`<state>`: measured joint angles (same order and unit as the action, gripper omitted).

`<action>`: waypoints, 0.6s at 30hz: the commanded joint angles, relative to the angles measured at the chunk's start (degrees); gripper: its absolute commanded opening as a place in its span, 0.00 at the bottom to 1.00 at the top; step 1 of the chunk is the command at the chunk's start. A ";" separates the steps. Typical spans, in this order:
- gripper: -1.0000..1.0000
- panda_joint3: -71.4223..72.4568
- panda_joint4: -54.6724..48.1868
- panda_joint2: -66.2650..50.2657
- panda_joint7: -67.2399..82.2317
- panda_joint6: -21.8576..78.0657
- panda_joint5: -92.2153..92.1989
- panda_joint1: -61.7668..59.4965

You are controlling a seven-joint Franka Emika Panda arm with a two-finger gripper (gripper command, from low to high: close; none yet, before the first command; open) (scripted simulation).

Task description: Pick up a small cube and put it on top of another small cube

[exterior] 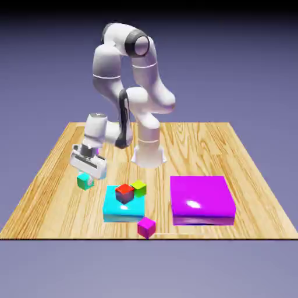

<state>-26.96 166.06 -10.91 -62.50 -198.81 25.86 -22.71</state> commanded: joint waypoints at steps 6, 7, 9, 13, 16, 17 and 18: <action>0.00 12.45 0.43 11.07 3.63 10.84 -9.20 1.42; 0.00 14.53 0.50 12.92 4.22 12.65 -10.73 1.66; 0.00 18.68 0.64 16.61 5.41 16.26 -13.77 2.13; 0.00 26.99 0.93 23.99 7.79 23.48 -19.87 3.07; 0.00 33.22 1.15 29.52 9.57 28.89 -24.44 3.78; 0.00 34.12 1.18 30.32 9.83 29.67 -25.10 3.88; 0.00 34.12 1.18 30.32 9.83 29.68 -25.10 3.88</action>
<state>7.16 167.23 19.42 -52.71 -169.14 0.80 -18.82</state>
